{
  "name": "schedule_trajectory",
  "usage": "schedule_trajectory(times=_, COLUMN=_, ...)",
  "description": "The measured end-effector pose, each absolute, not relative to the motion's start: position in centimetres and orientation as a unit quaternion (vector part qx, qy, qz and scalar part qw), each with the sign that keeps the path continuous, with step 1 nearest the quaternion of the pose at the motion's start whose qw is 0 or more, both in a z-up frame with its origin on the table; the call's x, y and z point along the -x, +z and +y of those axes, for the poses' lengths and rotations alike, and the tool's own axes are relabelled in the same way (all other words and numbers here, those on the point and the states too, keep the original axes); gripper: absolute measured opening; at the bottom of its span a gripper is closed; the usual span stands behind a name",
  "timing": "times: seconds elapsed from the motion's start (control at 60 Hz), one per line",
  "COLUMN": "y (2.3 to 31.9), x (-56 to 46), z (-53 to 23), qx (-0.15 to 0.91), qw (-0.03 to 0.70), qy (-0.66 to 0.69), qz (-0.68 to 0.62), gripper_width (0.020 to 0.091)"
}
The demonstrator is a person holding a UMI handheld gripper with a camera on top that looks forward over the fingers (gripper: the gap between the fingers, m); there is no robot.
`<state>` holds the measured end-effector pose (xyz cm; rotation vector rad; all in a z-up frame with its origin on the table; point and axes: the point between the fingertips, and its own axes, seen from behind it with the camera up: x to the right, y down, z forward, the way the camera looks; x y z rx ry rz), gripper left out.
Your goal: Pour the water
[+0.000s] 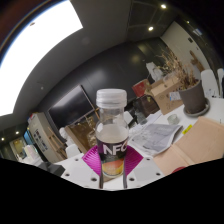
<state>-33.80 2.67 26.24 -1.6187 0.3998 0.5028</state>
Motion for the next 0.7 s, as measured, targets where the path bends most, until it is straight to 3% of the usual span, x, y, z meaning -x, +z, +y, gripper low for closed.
schedule_trajectory(times=0.117, y=24.2, x=27.7, z=2.4, qx=0.733, qw=0.660, qy=0.094, qz=0.134, gripper_width=0.0259)
schedule_trajectory(times=0.3, y=15.5, x=22.0, z=2.4, qx=0.780, qw=0.617, qy=-0.023, qz=0.101, gripper_width=0.0258)
schedule_trajectory(times=0.467, y=9.3, x=19.8, z=1.8, qx=0.810, qw=0.578, qy=-0.054, qz=0.088, gripper_width=0.0260)
schedule_trajectory(times=0.7, y=4.9, x=19.3, z=1.8, qx=0.829, qw=0.549, qy=-0.056, qz=0.095, gripper_width=0.0262)
